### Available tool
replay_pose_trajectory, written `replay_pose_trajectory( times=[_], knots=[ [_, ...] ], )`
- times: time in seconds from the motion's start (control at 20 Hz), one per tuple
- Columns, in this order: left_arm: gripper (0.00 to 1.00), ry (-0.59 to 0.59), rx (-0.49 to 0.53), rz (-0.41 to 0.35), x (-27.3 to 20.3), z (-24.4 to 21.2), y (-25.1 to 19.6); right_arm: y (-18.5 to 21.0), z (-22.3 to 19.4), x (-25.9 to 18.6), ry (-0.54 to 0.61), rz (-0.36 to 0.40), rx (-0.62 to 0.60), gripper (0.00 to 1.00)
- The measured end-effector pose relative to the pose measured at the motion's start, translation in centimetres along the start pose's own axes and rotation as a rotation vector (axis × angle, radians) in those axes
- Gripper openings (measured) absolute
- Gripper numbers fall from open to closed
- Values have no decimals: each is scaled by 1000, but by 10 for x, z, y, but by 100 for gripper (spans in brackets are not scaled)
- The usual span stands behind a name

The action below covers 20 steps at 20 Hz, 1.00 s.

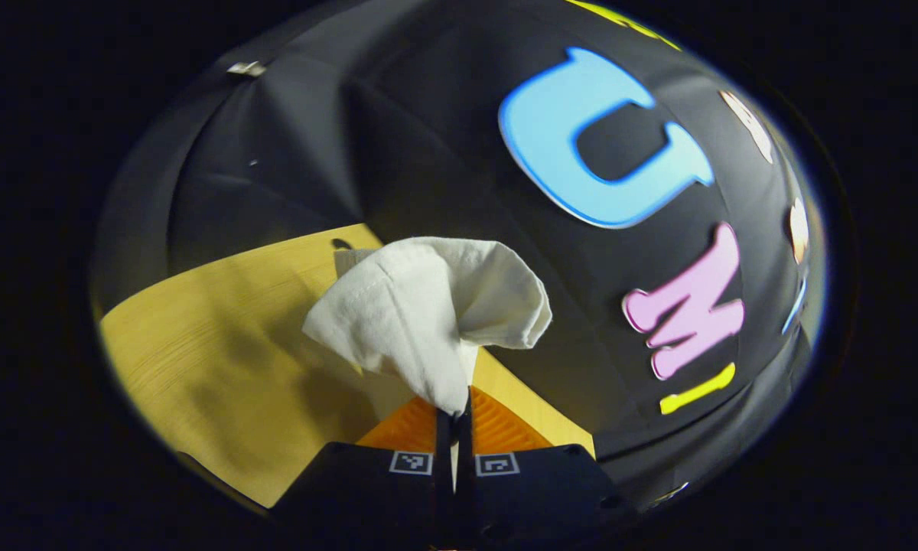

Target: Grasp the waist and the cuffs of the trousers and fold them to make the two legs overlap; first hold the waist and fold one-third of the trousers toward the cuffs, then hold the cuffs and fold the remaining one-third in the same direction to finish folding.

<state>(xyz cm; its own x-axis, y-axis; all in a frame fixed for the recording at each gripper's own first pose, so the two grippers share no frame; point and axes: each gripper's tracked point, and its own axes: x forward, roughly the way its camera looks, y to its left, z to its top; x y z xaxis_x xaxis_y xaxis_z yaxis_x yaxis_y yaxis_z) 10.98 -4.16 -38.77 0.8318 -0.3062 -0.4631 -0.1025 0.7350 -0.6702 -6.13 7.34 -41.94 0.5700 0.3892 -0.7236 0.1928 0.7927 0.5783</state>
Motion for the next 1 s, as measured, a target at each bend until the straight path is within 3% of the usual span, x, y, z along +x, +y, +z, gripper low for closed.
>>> replay_pose_trajectory(
  times=[0.35, 0.6, 1.0],
  knots=[
    [6, 93, 279, -103, 19, -63, -92, -76, 61, -41, -104, -91, 37, 53],
    [6, 192, 419, -163, 31, -124, -134, -115, 75, -60, -142, -132, 103, 53],
    [6, 390, 675, -177, 55, -224, -141, -143, 66, -75, -126, -176, 113, 53]
  ],
)
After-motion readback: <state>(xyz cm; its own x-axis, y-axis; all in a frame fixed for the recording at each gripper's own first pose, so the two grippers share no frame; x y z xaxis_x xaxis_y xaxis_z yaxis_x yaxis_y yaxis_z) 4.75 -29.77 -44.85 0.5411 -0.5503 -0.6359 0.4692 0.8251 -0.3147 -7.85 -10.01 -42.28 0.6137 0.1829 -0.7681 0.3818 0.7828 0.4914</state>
